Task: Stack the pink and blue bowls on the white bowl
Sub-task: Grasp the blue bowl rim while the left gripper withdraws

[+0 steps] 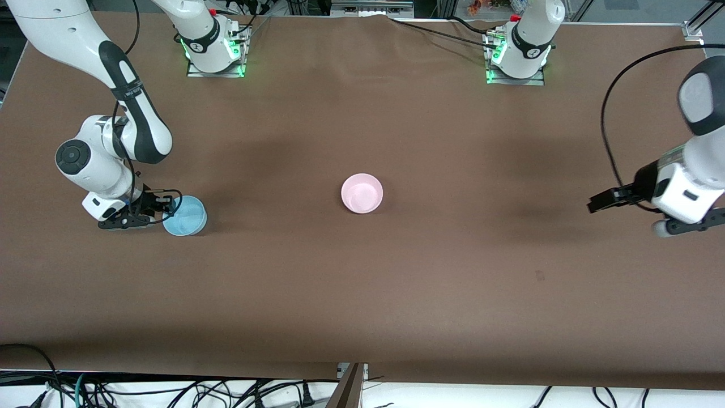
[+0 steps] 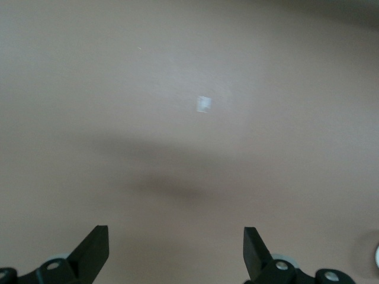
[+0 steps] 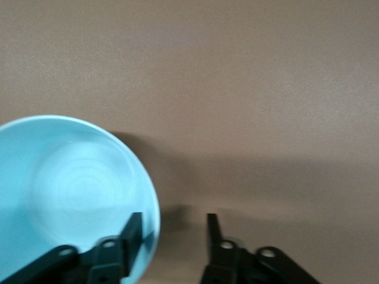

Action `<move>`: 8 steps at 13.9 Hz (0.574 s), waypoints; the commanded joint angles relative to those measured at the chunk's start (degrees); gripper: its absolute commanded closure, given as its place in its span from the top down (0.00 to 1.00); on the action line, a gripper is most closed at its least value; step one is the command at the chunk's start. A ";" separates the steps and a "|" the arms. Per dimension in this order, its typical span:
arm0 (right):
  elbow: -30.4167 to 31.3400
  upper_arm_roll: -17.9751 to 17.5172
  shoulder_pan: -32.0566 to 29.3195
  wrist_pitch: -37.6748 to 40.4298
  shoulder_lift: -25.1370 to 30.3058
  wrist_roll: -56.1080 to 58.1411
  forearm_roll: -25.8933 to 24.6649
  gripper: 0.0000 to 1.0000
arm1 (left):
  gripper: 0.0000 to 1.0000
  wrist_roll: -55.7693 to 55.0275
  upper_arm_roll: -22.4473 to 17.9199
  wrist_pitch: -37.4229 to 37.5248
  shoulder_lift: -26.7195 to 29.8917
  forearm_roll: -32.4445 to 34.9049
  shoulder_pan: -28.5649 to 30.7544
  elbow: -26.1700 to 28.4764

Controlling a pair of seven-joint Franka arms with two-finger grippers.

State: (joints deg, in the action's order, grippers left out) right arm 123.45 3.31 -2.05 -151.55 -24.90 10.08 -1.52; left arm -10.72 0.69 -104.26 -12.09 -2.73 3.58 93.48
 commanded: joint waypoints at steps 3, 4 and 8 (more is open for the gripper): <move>1.53 -0.32 -0.50 -0.67 1.08 0.20 -0.07 0.00 | 1.00 8.06 0.62 5.28 5.49 7.11 2.22 1.18; 1.44 -0.41 -0.41 -0.59 1.17 -0.06 0.02 0.00 | 1.00 8.78 0.88 6.34 6.19 7.22 2.57 0.13; -1.44 -3.82 0.03 4.13 2.13 -8.04 0.11 0.00 | 1.00 6.52 3.43 10.74 6.81 8.61 2.57 -2.07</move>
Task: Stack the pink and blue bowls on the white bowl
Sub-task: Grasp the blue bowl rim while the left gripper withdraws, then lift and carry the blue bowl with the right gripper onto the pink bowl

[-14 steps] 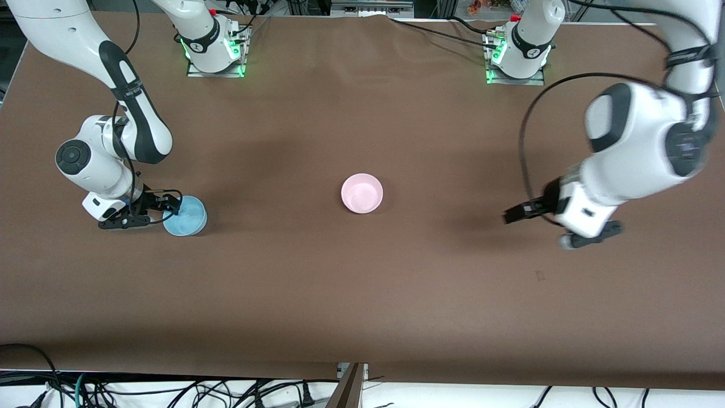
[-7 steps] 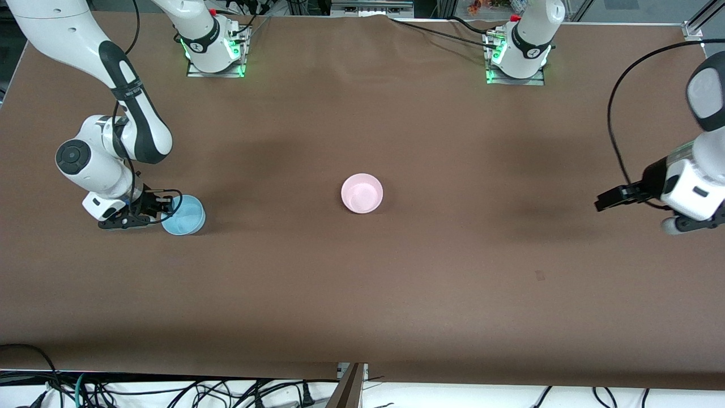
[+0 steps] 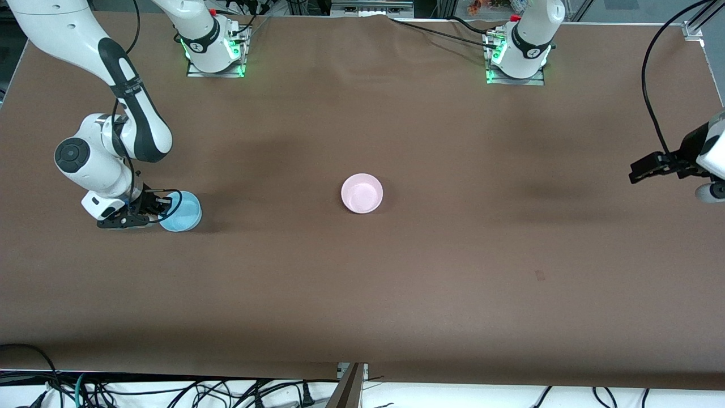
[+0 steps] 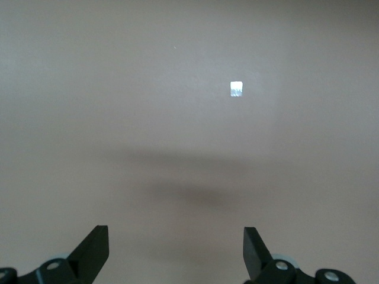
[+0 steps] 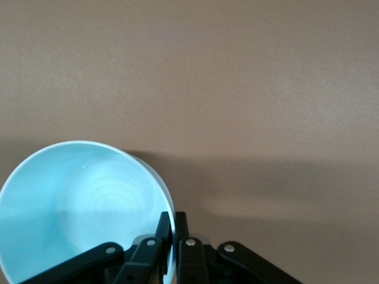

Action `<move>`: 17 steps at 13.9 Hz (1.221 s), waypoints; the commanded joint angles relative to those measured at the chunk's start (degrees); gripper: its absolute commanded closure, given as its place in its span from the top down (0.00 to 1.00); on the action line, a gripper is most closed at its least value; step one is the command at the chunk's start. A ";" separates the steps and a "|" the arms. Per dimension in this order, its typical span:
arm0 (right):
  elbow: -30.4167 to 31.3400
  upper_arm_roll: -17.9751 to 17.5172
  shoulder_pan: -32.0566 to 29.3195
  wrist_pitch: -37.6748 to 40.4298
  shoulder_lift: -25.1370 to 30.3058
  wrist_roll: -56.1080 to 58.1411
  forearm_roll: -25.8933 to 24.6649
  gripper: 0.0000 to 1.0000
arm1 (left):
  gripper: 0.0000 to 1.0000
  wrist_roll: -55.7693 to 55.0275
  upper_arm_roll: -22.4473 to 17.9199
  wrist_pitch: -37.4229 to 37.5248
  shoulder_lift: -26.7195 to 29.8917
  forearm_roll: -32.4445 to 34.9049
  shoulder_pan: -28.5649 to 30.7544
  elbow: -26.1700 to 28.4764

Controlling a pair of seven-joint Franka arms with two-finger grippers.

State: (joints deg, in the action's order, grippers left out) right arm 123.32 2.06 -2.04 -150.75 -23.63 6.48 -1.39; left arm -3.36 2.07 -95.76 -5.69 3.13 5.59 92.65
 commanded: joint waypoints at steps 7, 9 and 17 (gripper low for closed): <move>-19.59 -9.45 5.01 24.96 0.51 -25.09 -0.02 0.00 | 1.00 0.27 2.15 4.08 0.07 2.76 0.82 -1.60; -25.64 -9.45 9.67 30.06 0.17 -31.32 0.24 0.00 | 1.00 2.48 1.98 4.96 0.16 1.62 1.00 -1.60; -33.48 -9.45 24.97 30.17 -5.54 -58.67 -0.63 0.00 | 1.00 2.40 1.80 8.12 -3.35 -3.22 1.18 -6.77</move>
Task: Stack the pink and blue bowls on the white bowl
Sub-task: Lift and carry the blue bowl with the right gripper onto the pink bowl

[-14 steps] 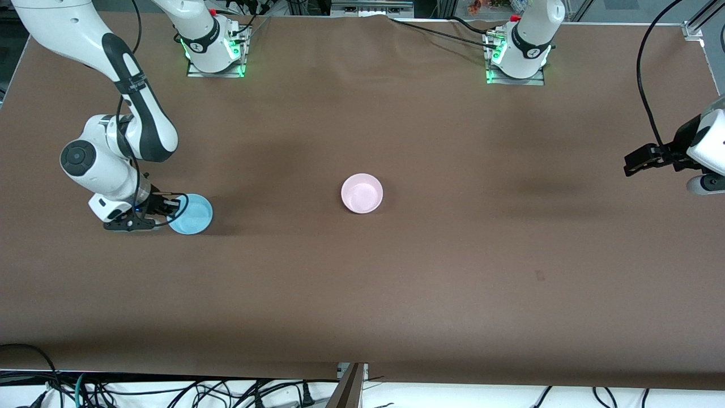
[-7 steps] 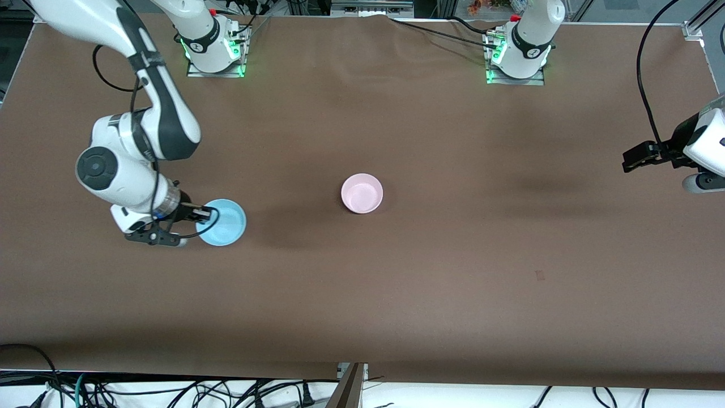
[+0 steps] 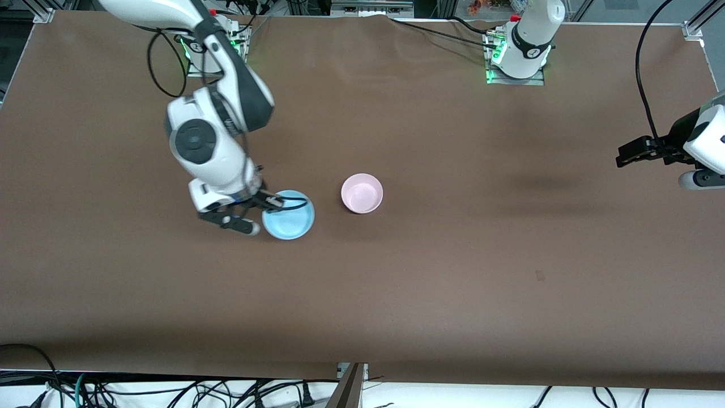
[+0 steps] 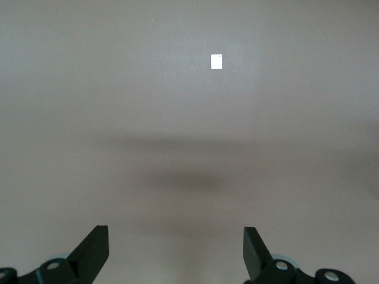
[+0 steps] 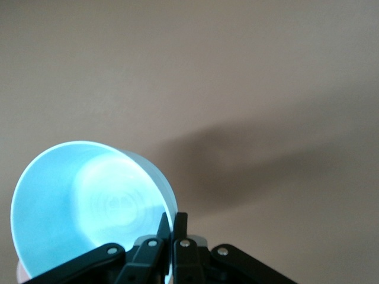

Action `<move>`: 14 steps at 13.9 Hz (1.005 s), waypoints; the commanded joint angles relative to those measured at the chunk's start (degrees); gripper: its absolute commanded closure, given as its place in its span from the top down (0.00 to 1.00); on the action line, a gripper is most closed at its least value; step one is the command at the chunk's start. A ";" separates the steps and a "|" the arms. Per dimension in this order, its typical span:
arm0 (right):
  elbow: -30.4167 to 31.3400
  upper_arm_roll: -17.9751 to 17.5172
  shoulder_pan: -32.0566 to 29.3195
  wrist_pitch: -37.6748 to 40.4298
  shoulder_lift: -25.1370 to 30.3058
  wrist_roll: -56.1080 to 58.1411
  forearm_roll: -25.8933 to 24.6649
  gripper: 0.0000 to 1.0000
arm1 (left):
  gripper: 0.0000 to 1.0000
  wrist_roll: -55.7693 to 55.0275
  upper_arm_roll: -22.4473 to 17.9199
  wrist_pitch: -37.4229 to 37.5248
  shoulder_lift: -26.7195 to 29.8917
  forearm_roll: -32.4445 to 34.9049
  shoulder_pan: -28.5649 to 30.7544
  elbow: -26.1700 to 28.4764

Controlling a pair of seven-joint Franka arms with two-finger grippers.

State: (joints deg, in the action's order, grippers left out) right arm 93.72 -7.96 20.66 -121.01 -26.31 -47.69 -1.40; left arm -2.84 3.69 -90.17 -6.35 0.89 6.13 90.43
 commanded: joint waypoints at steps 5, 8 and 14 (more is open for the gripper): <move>-8.99 0.67 9.12 -3.96 -8.48 -15.05 -2.37 0.00 | 1.00 1.96 0.18 3.16 -3.05 -0.72 0.55 -5.09; -8.99 0.75 12.81 -4.06 -9.72 -20.24 -5.01 0.00 | 1.00 1.96 0.27 3.16 -3.05 -0.36 0.46 -5.18; -8.91 0.93 16.69 -5.46 -11.83 -25.51 -5.98 0.00 | 1.00 1.87 0.18 3.16 -3.14 -0.36 0.02 -5.27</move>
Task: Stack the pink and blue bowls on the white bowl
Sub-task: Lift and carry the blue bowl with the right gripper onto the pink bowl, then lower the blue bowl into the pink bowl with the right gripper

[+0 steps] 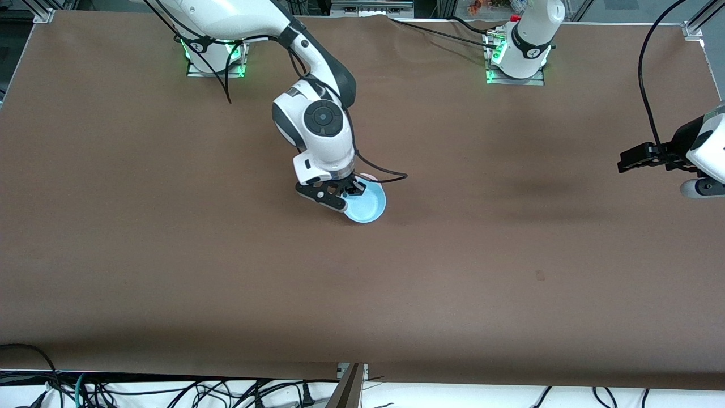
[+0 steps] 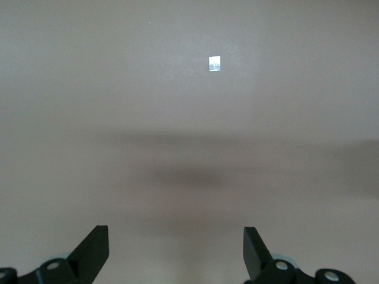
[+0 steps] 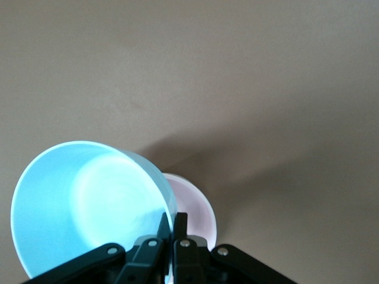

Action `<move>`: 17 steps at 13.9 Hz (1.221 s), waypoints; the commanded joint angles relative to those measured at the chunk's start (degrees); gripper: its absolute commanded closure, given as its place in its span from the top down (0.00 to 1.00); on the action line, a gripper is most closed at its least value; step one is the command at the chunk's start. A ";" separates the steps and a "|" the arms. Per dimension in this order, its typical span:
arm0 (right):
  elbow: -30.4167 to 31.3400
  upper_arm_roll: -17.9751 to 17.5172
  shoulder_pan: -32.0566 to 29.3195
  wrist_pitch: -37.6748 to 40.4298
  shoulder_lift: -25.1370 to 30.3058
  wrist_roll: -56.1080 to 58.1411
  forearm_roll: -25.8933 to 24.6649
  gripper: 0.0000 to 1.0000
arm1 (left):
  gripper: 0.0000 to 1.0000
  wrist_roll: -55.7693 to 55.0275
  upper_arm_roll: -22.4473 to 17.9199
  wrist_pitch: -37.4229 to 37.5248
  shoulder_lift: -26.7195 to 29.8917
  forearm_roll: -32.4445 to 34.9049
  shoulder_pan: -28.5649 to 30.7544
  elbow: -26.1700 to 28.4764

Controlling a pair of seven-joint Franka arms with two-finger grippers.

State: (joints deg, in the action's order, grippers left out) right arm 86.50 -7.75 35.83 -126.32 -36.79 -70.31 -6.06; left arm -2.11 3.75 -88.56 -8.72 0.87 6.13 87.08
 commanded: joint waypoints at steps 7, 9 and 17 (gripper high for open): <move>0.94 0.64 2.49 0.11 -1.35 -3.70 -1.49 0.00 | 1.00 1.15 0.12 1.55 -0.86 -0.34 0.29 -1.91; 2.17 0.64 2.58 0.37 -0.83 -3.70 -1.49 0.00 | 1.00 1.15 0.12 1.55 -0.86 -0.34 0.29 -1.91; 2.62 0.64 2.67 2.74 0.32 -4.31 -1.58 0.00 | 1.00 1.32 0.12 1.55 -0.86 -0.34 0.55 -1.91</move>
State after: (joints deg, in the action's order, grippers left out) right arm 87.75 -7.70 37.71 -124.80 -38.10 -73.20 -6.54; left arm -2.03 3.71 -88.53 -8.79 0.87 6.17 87.08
